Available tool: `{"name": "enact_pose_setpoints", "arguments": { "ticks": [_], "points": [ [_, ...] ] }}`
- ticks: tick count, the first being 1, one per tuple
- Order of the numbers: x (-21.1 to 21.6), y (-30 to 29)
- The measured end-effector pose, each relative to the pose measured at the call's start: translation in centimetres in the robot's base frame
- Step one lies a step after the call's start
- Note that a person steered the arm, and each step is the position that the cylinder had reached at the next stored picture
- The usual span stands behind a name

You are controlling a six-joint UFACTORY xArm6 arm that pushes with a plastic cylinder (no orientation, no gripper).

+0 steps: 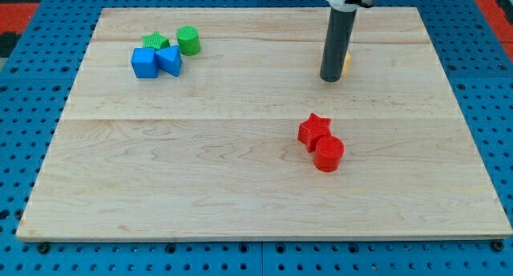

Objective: Move your arm towards the group of blocks

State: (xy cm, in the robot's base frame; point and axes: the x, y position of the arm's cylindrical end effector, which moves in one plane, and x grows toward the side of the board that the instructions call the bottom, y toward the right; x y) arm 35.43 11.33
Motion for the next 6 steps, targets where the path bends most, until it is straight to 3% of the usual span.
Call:
{"name": "enact_pose_setpoints", "arguments": {
  "ticks": [3,4,5,6],
  "points": [
    [-11.1,-9.9],
    [-14.8,-18.3],
    [-14.9,-28.6],
    [-9.2,-35.7]
  ]
}}
